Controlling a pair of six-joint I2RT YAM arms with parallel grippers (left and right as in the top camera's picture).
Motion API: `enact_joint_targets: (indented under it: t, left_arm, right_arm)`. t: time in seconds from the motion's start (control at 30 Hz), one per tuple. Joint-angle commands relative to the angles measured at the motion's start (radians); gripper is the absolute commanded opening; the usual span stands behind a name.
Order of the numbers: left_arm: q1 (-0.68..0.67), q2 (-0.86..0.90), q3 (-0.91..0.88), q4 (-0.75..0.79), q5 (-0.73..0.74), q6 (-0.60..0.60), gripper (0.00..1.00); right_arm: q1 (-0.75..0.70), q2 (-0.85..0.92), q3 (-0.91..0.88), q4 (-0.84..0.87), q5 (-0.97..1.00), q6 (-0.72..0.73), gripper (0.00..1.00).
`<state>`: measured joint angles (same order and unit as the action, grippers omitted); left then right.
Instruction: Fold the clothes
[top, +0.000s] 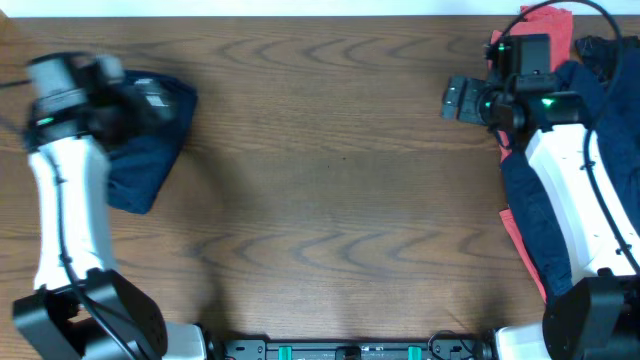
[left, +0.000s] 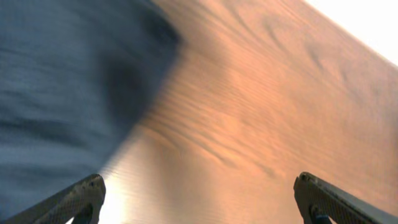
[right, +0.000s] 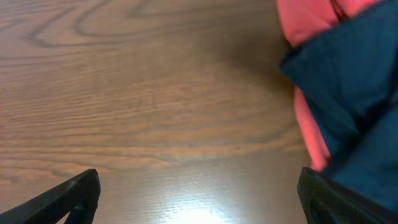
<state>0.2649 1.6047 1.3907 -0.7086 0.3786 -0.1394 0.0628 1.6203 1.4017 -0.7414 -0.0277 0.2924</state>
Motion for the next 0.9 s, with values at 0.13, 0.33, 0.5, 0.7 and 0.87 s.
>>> enact_joint_targets:
  t: [0.13,0.33,0.5,0.7,0.87]
  left_arm:
    - [-0.319,0.007,0.008,-0.161,-0.267,0.06,0.98]
    - [-0.366,-0.053,0.008,-0.275,-0.251,0.06,0.98]
    - [-0.368,-0.225,0.001,-0.272,-0.215,0.1,0.98]
    - [-0.389,-0.538,-0.128,-0.193,-0.181,0.187,0.98]
    - [-0.39,-0.84,-0.327,-0.1,-0.182,0.187,0.98]
  right_arm:
    - [-0.089,-0.026,0.012,-0.041,-0.038,0.032,0.99]
    - [-0.124,-0.093,0.012,-0.112,-0.057,-0.018,0.99]
    - [-0.125,-0.195,-0.01,-0.19,-0.03,-0.019,0.99]
    - [-0.121,-0.444,-0.204,-0.096,-0.03,-0.016,0.99]
    - [-0.121,-0.737,-0.454,0.023,-0.029,-0.016,0.99]
